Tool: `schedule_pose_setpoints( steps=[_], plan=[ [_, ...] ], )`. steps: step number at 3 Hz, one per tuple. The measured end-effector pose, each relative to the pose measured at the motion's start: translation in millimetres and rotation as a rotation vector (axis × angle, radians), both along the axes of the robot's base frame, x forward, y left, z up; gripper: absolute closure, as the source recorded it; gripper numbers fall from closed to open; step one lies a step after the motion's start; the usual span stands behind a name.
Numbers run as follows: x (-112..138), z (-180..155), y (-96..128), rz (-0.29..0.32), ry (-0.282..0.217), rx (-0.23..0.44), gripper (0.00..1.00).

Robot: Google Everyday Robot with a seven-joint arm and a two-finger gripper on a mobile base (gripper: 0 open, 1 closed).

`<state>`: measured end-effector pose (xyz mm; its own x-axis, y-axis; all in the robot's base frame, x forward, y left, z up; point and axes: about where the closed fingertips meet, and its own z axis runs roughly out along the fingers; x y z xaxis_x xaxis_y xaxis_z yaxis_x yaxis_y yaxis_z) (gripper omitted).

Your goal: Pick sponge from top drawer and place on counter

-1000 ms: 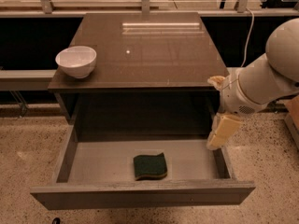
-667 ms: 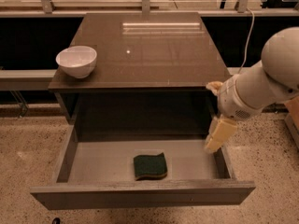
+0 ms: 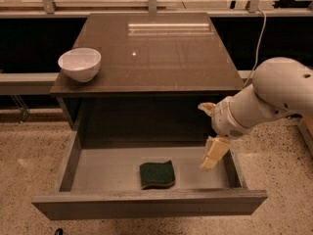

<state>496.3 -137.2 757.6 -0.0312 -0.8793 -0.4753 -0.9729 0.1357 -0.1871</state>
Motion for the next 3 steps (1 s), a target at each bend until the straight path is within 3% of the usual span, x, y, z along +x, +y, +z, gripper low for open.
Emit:
schedule_pose_setpoints(
  steps=[1,3],
  plan=[
    [-1.0,-23.6,19.2,0.045,0.046,0.058,0.00],
    [-1.7,-59.1,58.6,0.098,0.101,0.092,0.41]
  ],
)
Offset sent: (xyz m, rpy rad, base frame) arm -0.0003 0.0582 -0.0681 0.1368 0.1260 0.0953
